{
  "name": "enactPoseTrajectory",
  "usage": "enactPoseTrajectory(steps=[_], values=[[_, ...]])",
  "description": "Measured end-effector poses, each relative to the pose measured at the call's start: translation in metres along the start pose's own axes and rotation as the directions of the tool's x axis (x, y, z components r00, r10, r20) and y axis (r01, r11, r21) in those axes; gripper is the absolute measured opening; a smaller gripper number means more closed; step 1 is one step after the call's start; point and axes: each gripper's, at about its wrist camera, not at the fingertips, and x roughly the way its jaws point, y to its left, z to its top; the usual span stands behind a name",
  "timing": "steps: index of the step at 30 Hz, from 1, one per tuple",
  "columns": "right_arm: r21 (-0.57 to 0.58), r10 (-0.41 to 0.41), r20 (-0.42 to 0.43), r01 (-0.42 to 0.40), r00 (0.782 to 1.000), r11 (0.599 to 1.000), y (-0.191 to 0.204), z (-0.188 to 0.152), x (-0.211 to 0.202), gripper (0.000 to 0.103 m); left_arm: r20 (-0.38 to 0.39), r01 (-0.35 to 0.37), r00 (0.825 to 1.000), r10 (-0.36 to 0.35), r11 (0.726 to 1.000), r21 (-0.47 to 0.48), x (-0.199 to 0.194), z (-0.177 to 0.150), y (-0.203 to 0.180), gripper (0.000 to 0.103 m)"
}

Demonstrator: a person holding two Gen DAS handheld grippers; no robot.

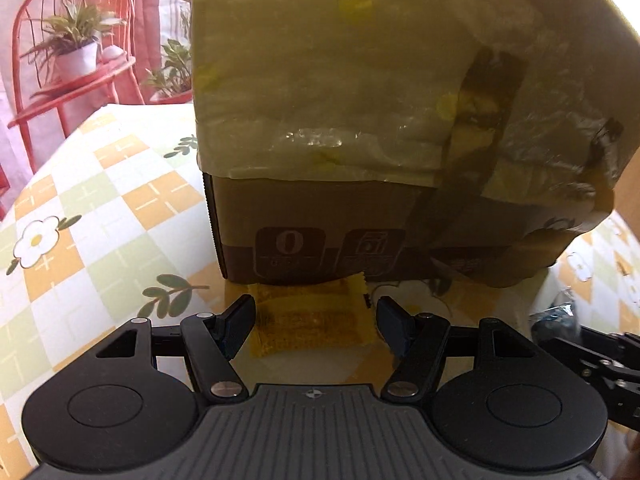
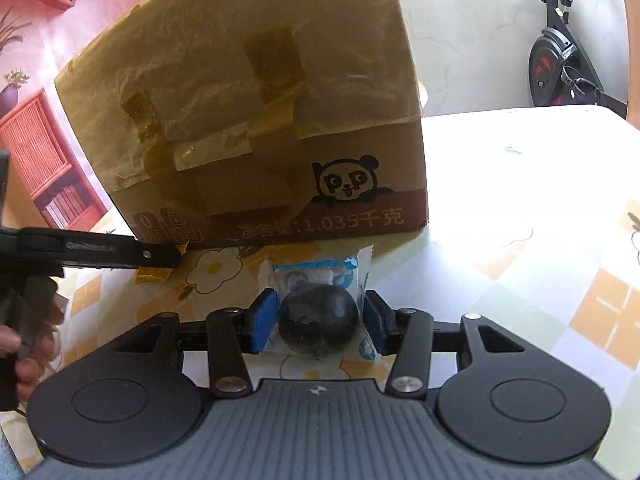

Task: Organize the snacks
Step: 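Grasp the yellow packet with left tool while right tool grasps black round snack, then carry both held snacks over the box and open both tools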

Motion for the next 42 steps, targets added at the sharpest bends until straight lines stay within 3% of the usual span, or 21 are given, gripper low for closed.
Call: enactPoseTrajectory(steps=[3,5,6,13,23,25,35,39,42], values=[[0.003,0.005,0.002,-0.005,1.000,1.000,0.002,-0.001,0.004,0.050,0.013,-0.007,1.000,0.007,0.999,0.034,0.001,-0.005,-0.005,0.065],[0.007,0.009,0.005,-0.009,1.000,1.000,0.002,-0.001,0.005,0.050,0.028,-0.010,1.000,0.009,0.999,0.044,-0.002,-0.008,-0.008,0.050],[0.008,0.010,0.007,-0.010,1.000,1.000,0.002,-0.002,0.005,0.050,0.033,-0.024,0.999,0.022,0.998,0.054,-0.004,-0.009,-0.010,0.048],[0.020,0.023,0.018,-0.023,1.000,1.000,0.000,-0.004,0.003,0.050,0.014,0.010,1.000,-0.011,0.999,0.032,-0.022,-0.029,-0.007,0.045],[0.025,0.026,0.022,-0.027,0.999,0.999,-0.002,-0.005,0.003,0.050,0.027,0.041,0.999,-0.039,0.997,-0.073,-0.057,-0.062,-0.003,0.045],[0.022,0.024,0.023,-0.024,0.999,0.999,-0.002,-0.005,0.002,0.049,0.031,0.057,0.998,-0.055,0.994,-0.091,-0.065,-0.055,0.013,0.045],[0.054,0.030,0.055,-0.033,0.998,0.998,-0.002,0.003,-0.019,0.046,0.129,0.079,0.989,-0.072,0.996,-0.051,-0.104,-0.032,0.011,0.045],[0.034,0.045,0.120,-0.049,0.992,0.998,0.005,0.020,-0.043,0.046,0.196,0.097,0.976,-0.098,0.995,0.011,-0.124,-0.007,0.004,0.045],[0.001,0.065,0.187,-0.066,0.980,0.998,0.013,0.041,-0.062,0.046,0.259,0.131,0.956,-0.137,0.991,0.042,-0.144,0.016,-0.001,0.046]])
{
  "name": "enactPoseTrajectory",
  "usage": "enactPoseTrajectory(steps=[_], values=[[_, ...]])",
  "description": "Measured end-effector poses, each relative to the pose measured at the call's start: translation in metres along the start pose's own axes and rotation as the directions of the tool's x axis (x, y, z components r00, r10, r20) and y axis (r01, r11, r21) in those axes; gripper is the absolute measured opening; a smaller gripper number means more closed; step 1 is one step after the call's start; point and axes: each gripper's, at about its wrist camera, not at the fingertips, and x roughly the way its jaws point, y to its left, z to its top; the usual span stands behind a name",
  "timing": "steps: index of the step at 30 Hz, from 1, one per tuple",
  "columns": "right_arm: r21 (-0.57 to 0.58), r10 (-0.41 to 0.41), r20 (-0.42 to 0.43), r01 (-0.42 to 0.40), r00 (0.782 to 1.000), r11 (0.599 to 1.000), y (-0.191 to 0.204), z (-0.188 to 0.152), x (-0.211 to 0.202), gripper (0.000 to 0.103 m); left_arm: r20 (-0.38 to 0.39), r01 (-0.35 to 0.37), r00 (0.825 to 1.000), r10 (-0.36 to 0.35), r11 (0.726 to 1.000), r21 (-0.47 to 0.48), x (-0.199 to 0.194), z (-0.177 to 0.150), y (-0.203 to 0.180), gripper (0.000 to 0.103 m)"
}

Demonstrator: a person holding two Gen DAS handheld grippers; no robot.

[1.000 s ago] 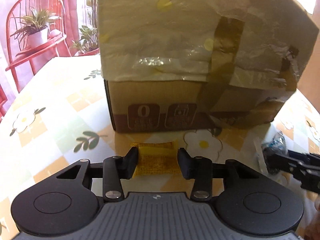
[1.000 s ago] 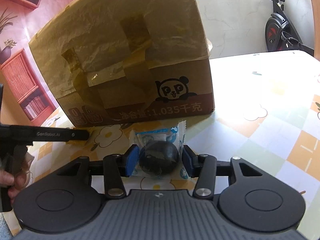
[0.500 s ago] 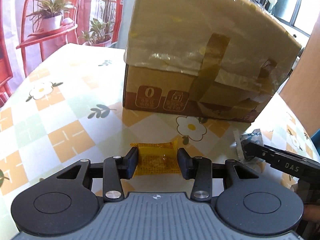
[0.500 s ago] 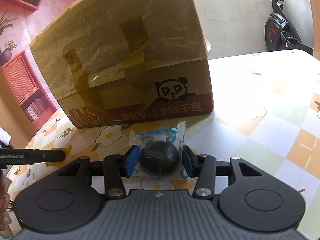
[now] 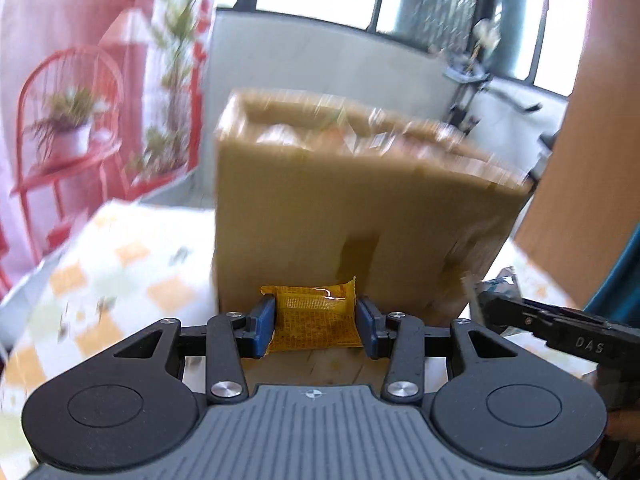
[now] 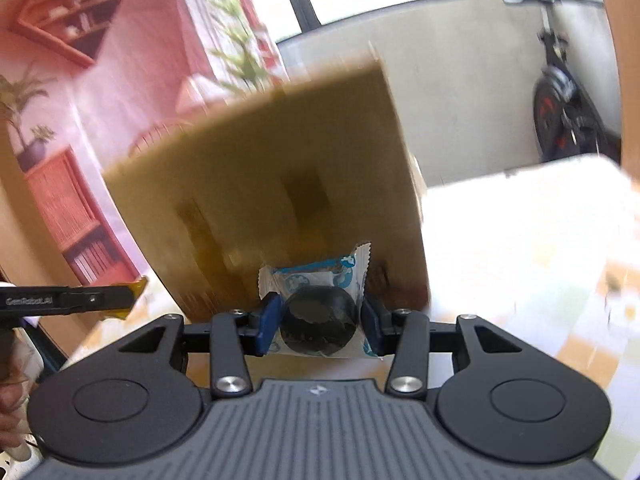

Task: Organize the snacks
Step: 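Carry both held snacks over the box and open both tools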

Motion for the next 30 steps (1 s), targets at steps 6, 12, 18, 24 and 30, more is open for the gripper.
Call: enactPoseTrajectory(steps=[6,12,18,24,30], values=[[-0.064,0.059,0.139,-0.051,0.989,0.997,0.026,0.050,-0.025,0.046,0.113,0.062,0.991,-0.067,0.997,0.044,-0.018,0.053,-0.015,0.046],[-0.107,0.100,0.207,-0.079,0.973,0.991,0.044,0.102,-0.026,0.046,0.159,0.099,0.982,-0.105,0.994,0.044,0.003,0.108,-0.026,0.046],[-0.143,0.056,0.198,-0.027,0.979,0.989,0.046,0.164,0.016,0.046,0.146,0.040,0.988,-0.047,0.998,0.050,0.052,0.146,-0.030,0.047],[-0.081,-0.013,0.115,0.022,0.993,0.996,0.030,0.207,0.085,0.046,0.071,-0.030,0.997,0.029,0.999,0.016,0.091,0.159,-0.011,0.047],[-0.046,-0.063,0.023,0.064,0.998,0.997,0.024,0.218,0.129,0.048,0.013,-0.061,0.998,0.060,0.997,0.057,0.104,0.158,-0.005,0.054]])
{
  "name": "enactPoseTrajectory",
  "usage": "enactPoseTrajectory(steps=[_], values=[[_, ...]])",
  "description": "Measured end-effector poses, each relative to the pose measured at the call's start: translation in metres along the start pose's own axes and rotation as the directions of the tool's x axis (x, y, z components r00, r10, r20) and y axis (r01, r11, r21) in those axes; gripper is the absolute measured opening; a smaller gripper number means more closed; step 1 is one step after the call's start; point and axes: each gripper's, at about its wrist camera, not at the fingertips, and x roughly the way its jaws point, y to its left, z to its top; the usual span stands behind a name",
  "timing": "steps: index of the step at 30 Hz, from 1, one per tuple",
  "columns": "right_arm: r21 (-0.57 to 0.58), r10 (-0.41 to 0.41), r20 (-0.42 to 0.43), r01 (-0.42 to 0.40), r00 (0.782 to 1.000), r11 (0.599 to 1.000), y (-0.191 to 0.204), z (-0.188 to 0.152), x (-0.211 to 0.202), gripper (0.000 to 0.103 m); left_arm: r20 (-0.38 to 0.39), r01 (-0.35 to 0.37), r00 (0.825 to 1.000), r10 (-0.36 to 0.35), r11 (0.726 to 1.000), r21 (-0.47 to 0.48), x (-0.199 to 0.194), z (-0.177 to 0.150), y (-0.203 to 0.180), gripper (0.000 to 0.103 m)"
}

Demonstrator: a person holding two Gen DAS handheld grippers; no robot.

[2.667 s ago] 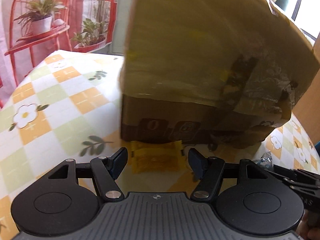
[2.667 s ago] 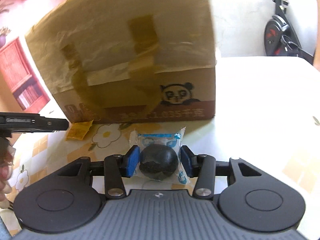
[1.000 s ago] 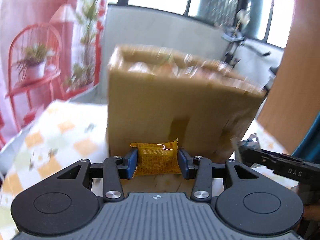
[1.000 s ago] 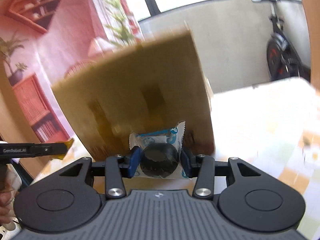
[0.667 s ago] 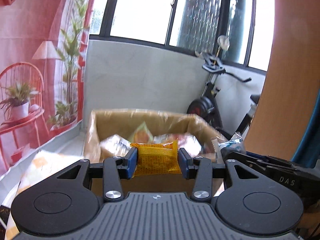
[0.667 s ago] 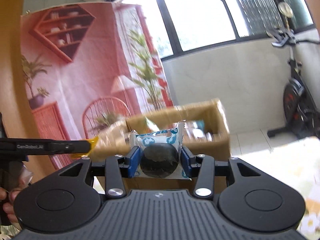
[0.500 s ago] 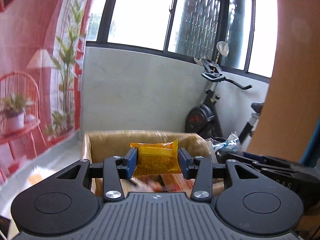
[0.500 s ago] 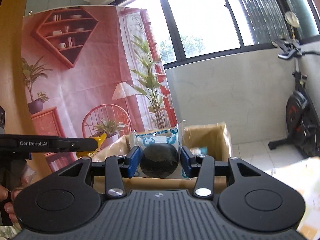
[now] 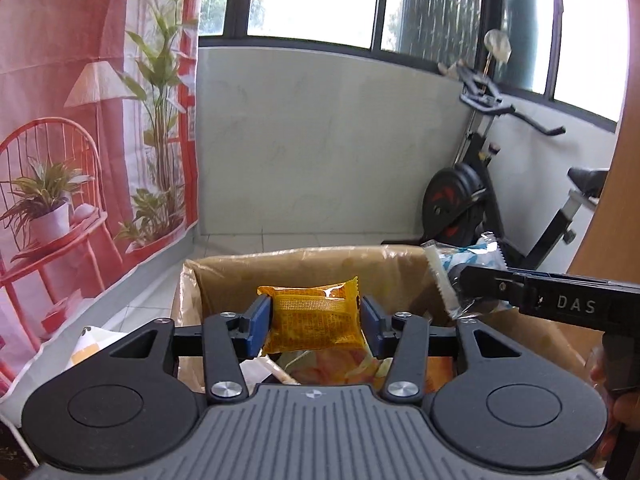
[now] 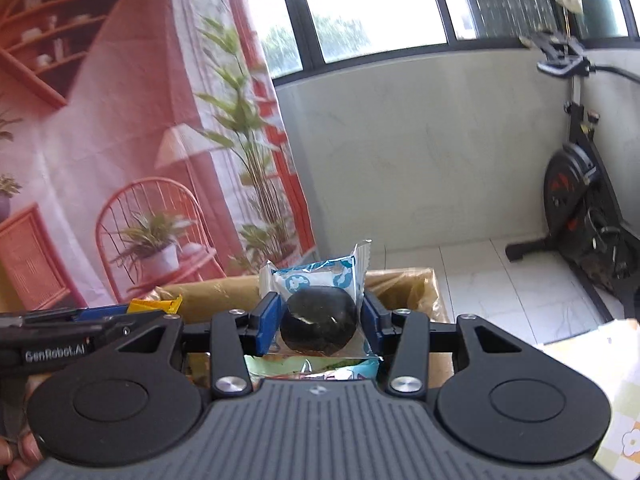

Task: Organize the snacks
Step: 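Carry both held snacks over the box and open both tools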

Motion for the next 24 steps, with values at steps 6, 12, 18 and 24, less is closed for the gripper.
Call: enactPoseTrajectory(steps=[6,12,18,24], values=[[0.003,0.008,-0.062,-0.008,0.998,1.000,0.001,-0.004,0.014,0.056,-0.016,0.005,1.000,-0.006,0.999,-0.034,-0.002,-0.002,0.014,0.077],[0.018,0.013,-0.056,-0.012,0.998,1.000,0.003,-0.007,-0.006,0.058,-0.020,-0.001,1.000,0.001,1.000,-0.028,-0.021,-0.002,0.021,0.083],[-0.015,0.016,-0.058,-0.017,0.998,1.000,0.018,-0.009,-0.031,0.064,0.002,0.000,1.000,0.000,1.000,0.004,-0.052,-0.004,0.017,0.090],[-0.065,-0.001,-0.050,-0.003,0.999,0.998,0.033,-0.018,-0.062,0.078,0.014,-0.035,0.999,0.035,0.999,0.026,-0.082,-0.015,0.008,0.091]])
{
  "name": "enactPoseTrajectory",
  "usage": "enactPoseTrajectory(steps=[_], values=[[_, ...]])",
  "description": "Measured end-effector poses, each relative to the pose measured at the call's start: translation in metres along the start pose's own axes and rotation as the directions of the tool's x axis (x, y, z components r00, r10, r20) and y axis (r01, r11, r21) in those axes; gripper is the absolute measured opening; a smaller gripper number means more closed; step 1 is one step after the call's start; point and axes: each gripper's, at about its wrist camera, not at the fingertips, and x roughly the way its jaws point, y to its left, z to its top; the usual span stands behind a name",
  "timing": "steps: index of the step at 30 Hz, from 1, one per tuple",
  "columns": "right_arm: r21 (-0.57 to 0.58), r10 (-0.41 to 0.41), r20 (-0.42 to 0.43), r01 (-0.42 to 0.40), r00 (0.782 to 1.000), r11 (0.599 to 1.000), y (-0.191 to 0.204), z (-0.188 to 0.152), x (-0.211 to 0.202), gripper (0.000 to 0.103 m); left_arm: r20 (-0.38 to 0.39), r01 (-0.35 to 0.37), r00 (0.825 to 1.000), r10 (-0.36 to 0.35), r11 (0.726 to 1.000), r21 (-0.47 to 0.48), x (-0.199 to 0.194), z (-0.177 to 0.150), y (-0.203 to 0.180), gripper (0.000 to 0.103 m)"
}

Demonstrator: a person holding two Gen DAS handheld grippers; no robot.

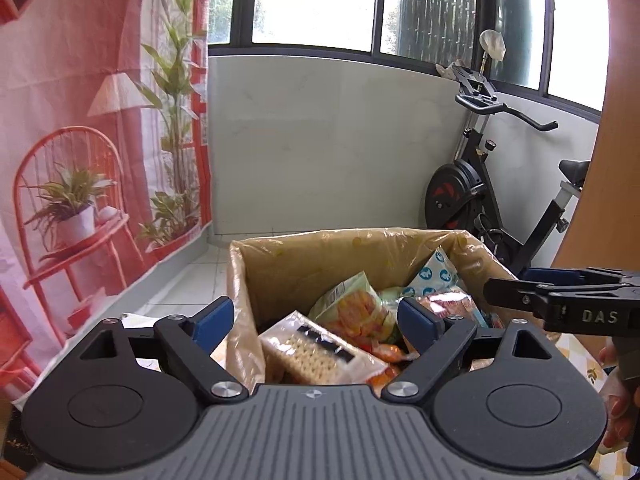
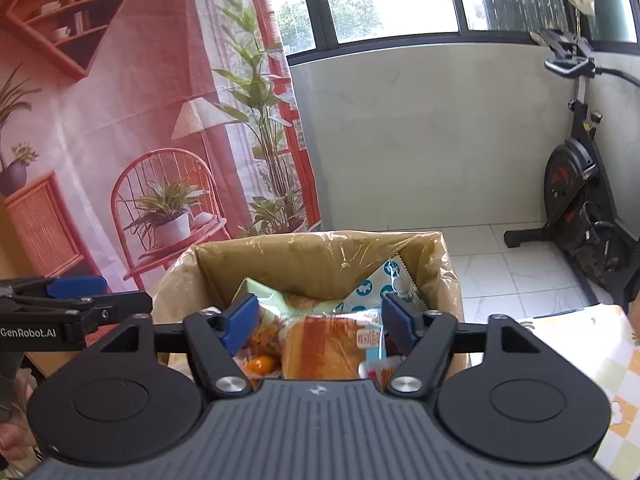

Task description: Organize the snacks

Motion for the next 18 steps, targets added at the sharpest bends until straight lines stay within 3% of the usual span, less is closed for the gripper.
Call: enactPoseTrajectory(steps=[11,18], values=[[-0.051,-0.016,0.055,0.019,0.998,0.999,0.026,-0.026,-0.065,0.102,0.034,-0.047,0.998,0.047,0.999,0.014,-0.057,-0.013,-0.014,0.091],[-0.045,-0.021,0.118,0.027,0.993,0.999,0.042,-0.038,-0.114,0.103,0.105,-0.058,0.993,0.053,0.997,0.046,-0.100,-0.023,-0.023,0.091]])
